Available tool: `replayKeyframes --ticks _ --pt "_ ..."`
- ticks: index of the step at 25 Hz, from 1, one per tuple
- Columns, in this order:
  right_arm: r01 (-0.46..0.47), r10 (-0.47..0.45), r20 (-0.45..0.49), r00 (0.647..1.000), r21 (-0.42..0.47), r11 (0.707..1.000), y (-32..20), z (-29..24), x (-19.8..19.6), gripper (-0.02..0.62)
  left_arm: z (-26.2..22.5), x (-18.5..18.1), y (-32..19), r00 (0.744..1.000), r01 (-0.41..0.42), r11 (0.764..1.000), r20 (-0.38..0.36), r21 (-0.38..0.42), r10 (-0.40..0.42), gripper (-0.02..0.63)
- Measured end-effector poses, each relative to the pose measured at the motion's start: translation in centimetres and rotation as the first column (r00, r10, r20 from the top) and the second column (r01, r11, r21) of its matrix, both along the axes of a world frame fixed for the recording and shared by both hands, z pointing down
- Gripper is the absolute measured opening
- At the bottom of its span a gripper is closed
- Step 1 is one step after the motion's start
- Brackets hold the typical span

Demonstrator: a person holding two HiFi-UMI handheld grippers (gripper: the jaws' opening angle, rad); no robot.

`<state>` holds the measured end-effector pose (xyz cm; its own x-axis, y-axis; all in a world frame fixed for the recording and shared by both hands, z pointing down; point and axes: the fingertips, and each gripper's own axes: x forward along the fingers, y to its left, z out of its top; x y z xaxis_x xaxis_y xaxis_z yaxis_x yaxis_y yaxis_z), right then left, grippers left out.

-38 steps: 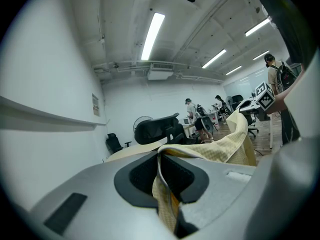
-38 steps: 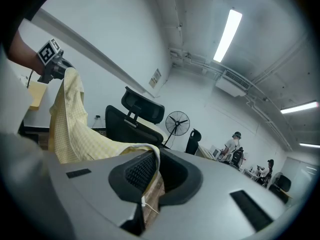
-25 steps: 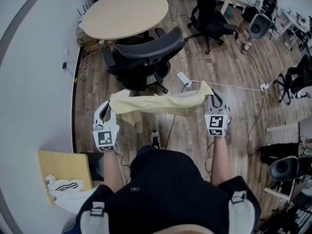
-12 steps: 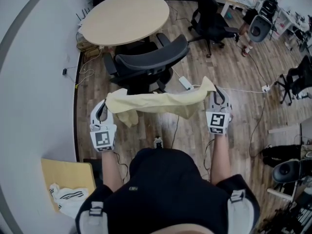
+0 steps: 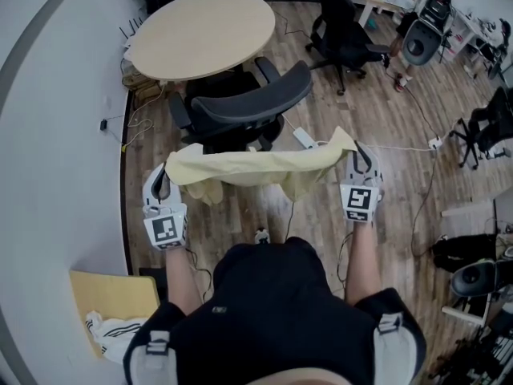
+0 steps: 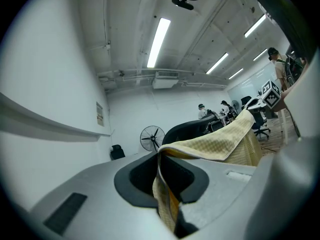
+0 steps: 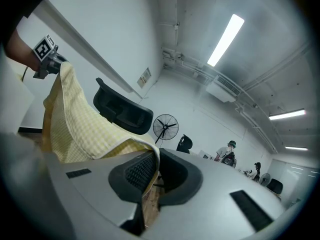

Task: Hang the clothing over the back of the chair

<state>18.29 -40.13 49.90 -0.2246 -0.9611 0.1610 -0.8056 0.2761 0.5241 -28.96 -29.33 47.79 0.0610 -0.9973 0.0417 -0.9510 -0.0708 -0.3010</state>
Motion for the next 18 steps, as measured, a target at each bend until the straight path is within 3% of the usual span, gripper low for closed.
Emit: replayKeyframes --ticks 11,18 --pt "0.013 -0.013 0.007 1.000 0.019 1.000 -2.0 -1.2 -1.0 0.005 -1.1 -0.8 0.3 0.999 0.025 1.000 0.039 0.007 -0.025 0.018" --pt "0.087 -0.088 0.014 0.996 0.076 0.993 -4.2 -2.9 -1.9 0.005 -2.3 -0.7 0.2 0.996 0.065 0.997 0.054 0.031 -0.067 0.018"
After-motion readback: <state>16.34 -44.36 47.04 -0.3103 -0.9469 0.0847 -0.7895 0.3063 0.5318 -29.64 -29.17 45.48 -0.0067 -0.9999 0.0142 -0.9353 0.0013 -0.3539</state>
